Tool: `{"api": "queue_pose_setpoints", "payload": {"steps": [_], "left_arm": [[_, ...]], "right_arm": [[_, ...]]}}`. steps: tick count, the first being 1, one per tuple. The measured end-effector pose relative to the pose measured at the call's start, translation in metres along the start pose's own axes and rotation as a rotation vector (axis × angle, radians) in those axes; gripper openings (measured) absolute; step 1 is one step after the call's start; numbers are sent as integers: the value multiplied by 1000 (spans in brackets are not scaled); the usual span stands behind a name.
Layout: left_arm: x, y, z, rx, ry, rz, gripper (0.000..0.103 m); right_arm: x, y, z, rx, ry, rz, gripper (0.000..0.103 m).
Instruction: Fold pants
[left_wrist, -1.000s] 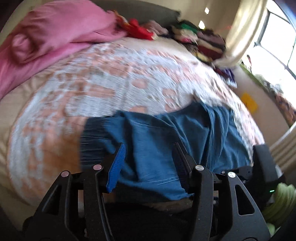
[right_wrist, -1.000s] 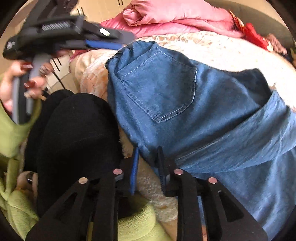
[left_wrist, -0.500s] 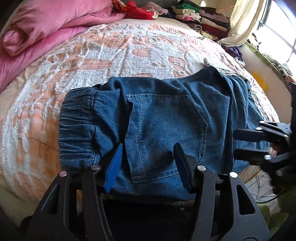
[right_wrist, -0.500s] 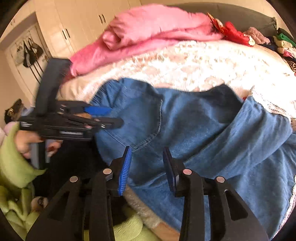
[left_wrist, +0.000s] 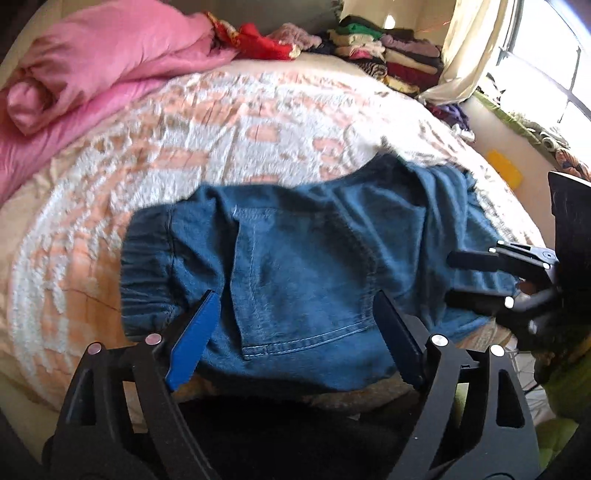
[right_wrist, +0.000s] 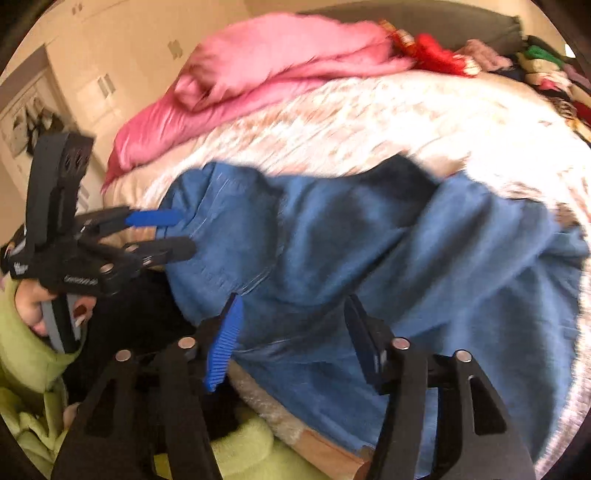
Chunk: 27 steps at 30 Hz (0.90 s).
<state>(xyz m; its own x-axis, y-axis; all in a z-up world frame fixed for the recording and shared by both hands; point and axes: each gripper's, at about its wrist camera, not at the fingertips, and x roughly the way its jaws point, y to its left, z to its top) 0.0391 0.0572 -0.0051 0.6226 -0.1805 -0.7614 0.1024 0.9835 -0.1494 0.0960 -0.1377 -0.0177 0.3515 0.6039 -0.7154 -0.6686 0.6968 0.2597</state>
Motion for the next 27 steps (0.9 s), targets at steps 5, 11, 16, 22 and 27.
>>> {"api": "queue_pose_setpoints", "payload": {"steps": [5, 11, 16, 22, 27], "left_arm": [[-13, -12, 6, 26, -36, 3, 87], [-6, -33, 12, 48, -21, -27, 87], [9, -57, 17, 77, 13, -63, 90], [29, -84, 22, 119, 50, -115, 90], [55, -95, 26, 101, 126, -196, 86]], "right_arm": [[-34, -27, -2, 61, -75, -74, 64], [-52, -51, 9, 92, -119, -145, 73], [-52, -65, 35, 77, -135, -199, 74], [-37, -86, 60, 81, -101, -235, 74], [-15, -103, 85, 93, -62, -238, 74]]}}
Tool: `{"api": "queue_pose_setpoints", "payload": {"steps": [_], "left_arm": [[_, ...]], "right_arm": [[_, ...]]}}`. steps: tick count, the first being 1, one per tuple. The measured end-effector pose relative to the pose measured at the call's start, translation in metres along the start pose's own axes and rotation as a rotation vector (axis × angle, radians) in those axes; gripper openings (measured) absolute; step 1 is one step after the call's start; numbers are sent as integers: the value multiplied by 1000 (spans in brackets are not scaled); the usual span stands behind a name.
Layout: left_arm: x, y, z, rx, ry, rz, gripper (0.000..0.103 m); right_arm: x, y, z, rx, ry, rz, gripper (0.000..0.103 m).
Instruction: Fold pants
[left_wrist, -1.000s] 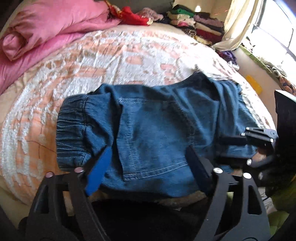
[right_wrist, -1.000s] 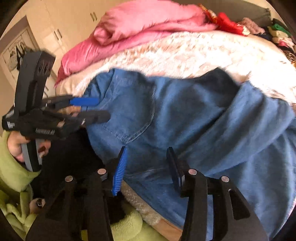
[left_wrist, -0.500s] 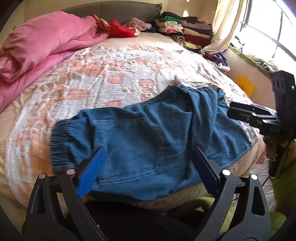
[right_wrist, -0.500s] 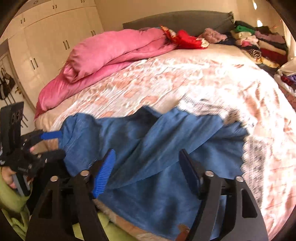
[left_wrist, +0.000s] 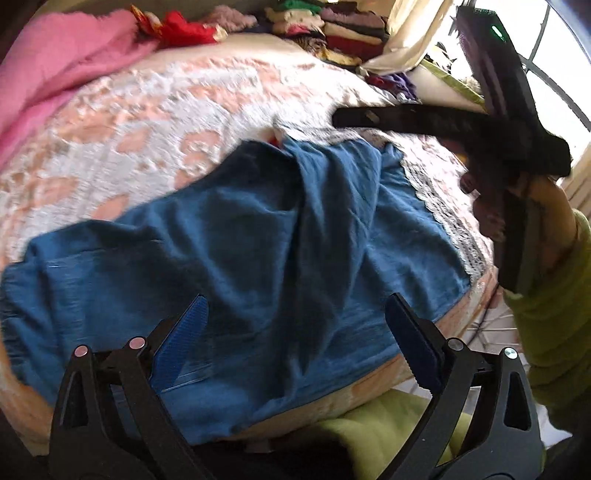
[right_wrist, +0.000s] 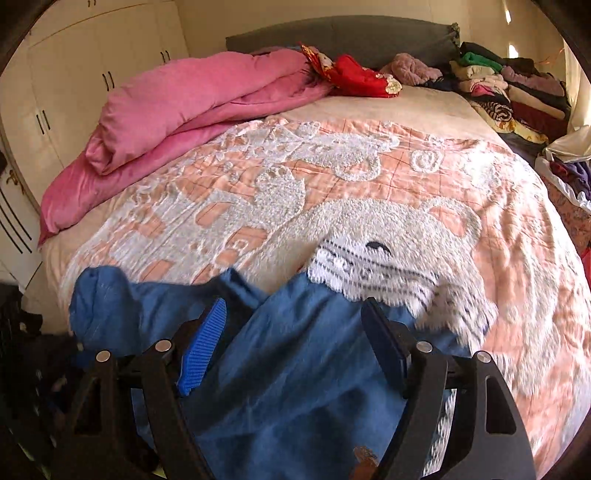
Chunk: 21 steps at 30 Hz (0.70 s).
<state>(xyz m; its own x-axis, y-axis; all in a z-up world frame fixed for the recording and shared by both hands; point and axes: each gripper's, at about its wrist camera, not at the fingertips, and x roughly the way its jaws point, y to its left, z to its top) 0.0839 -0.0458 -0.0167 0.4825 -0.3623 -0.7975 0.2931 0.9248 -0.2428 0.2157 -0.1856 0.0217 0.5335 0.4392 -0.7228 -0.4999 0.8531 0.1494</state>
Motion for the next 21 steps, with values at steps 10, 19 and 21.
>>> {"api": "queue_pose_setpoints", "payload": {"steps": [10, 19, 21], "left_arm": [[42, -8, 16, -10, 82, -116, 29], [56, -15, 6, 17, 68, -137, 18], [54, -16, 3, 26, 59, -133, 20]], "right_arm": [[68, -12, 41, 38, 96, -53, 74], [127, -12, 44, 4, 181, -211, 57], [129, -17, 43, -1, 173, -234, 37]]}}
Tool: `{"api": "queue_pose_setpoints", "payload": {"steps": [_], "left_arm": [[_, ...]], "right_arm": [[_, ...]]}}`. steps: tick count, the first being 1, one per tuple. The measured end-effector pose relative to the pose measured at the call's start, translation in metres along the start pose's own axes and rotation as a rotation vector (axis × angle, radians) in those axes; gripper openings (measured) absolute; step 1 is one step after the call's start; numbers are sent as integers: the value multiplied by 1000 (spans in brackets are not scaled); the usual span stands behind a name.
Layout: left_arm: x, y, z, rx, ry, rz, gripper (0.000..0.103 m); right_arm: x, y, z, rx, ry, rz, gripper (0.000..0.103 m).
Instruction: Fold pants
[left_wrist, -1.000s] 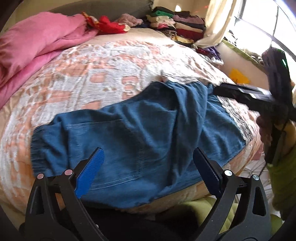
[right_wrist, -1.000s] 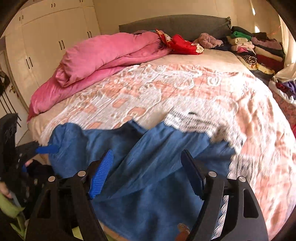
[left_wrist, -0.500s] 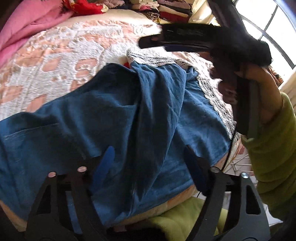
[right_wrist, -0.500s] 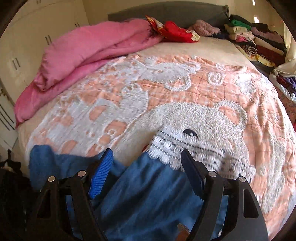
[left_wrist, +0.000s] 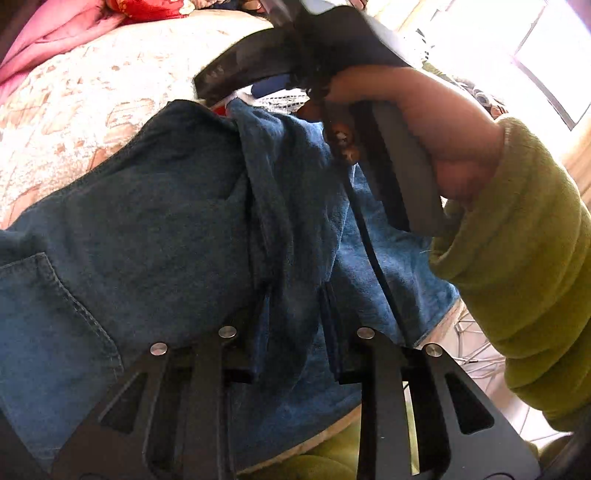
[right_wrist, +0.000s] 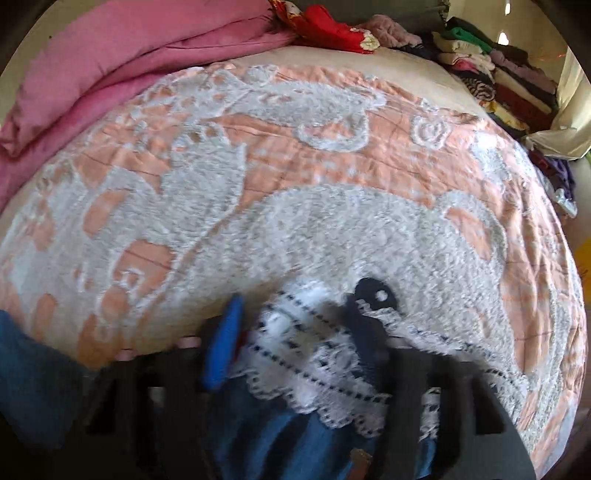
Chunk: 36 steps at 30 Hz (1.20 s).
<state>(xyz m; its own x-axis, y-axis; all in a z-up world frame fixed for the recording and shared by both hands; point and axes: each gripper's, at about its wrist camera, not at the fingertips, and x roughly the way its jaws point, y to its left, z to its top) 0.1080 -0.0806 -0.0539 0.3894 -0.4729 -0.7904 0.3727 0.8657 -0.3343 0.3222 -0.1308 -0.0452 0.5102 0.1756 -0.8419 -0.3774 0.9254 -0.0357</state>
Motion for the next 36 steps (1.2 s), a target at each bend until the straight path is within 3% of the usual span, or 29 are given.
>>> {"api": "queue_pose_setpoints", "payload": {"steps": [3, 4, 6, 12, 19, 20, 22, 24, 30, 36], "left_arm": [[0, -5, -4, 15, -24, 2, 29], [-3, -6, -5, 20, -33, 4, 33], [-7, -11, -7, 40, -53, 24, 53], [-16, -16, -9, 58, -101, 60, 64], [-17, -10, -9, 79, -126, 105, 66], [-21, -6, -9, 85, -132, 117, 62], [-23, -7, -9, 94, -136, 132, 38], [-26, -6, -11, 101, -134, 116, 5], [-40, -12, -13, 162, -133, 82, 0], [-50, -20, -19, 233, -109, 72, 0]], "right_arm": [[-7, -12, -2, 34, -27, 53, 12], [-13, -16, -3, 45, -41, 75, 12], [-31, -24, -8, 56, -89, 98, 10], [-88, -68, -38, 176, -177, 173, 10], [-147, -112, -88, 277, -251, 165, 10], [-155, -116, -97, 288, -257, 160, 10], [-166, -124, -112, 314, -261, 158, 10], [-173, -128, -125, 335, -264, 170, 10], [-198, -134, -176, 388, -256, 180, 10], [-201, -132, -229, 468, -185, 205, 10]]}}
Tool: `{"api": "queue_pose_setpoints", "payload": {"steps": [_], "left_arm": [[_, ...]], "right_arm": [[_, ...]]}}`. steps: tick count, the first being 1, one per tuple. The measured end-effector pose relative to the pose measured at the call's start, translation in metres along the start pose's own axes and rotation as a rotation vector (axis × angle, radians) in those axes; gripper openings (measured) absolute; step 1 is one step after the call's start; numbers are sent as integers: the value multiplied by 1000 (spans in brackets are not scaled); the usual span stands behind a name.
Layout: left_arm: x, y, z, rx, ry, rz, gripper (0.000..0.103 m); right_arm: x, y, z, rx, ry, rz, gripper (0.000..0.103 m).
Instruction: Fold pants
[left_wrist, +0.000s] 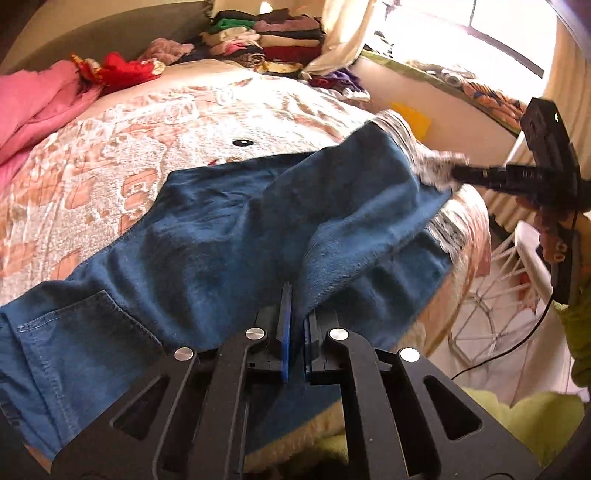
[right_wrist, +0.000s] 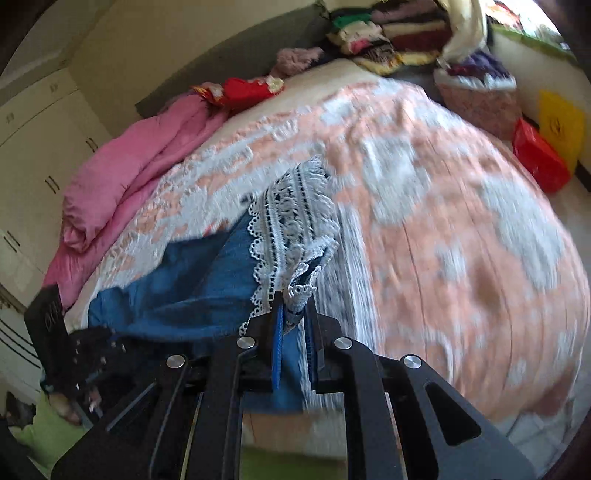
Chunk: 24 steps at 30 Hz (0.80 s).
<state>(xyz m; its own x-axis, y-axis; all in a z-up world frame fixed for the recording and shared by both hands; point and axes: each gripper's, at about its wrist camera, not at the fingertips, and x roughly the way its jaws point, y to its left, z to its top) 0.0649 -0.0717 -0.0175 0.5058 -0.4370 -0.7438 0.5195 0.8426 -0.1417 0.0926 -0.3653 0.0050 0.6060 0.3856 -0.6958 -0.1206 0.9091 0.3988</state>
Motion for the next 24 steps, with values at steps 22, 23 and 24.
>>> {"api": "queue_pose_setpoints", "payload": {"steps": [22, 23, 24], "left_arm": [[27, -29, -23, 120, 170, 19, 2], [27, -29, -23, 121, 170, 21, 2], [27, -29, -23, 121, 169, 22, 2]], "right_arm": [[-12, -29, -49, -11, 57, -131, 26], [-20, -19, -49, -85, 23, -152, 26], [-25, -5, -50, -172, -5, -166, 26]]}}
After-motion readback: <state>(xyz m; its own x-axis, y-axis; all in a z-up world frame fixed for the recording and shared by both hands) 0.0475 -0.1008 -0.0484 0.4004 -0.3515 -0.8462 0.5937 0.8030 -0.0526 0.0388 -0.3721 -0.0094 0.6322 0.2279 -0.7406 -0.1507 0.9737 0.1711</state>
